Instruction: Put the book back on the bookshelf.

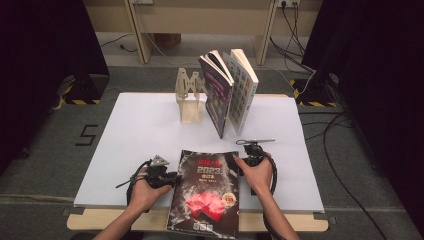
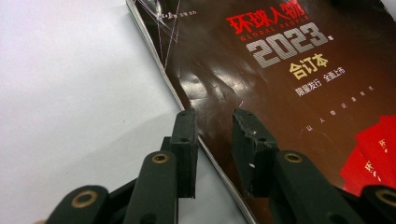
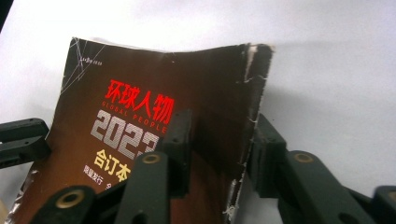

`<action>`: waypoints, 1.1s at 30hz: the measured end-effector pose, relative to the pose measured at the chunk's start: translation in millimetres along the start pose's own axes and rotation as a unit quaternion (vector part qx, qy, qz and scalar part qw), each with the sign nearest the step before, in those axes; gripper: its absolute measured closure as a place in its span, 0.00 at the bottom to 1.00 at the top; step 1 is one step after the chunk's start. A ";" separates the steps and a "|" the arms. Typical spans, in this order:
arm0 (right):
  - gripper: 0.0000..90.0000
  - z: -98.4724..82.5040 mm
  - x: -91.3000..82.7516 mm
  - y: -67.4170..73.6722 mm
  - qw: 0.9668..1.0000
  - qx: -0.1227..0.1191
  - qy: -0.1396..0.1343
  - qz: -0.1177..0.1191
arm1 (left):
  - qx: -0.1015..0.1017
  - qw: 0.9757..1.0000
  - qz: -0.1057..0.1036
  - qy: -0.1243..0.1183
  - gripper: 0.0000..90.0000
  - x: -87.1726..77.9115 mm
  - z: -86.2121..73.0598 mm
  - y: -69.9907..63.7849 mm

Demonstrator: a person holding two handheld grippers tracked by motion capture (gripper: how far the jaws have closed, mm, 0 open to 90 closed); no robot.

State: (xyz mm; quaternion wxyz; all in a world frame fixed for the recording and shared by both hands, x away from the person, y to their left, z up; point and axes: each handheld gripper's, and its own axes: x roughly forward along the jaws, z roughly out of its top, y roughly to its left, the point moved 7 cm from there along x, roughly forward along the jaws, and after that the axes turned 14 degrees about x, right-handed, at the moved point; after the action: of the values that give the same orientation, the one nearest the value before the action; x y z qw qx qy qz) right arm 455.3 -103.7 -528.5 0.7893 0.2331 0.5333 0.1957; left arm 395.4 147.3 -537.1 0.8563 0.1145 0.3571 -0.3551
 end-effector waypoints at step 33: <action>0.97 26.4 -65.7 73.3 0.989 -0.035 -0.110 0.093 | -0.039 0.996 0.018 -0.080 0.58 -36.1 25.8 19.5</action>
State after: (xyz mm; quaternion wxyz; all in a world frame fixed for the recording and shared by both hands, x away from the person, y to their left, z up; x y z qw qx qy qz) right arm 452.2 -84.8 -428.4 0.8293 0.2740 0.4117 0.2602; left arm 404.7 168.8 -494.7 0.8924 0.0589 0.2984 -0.3334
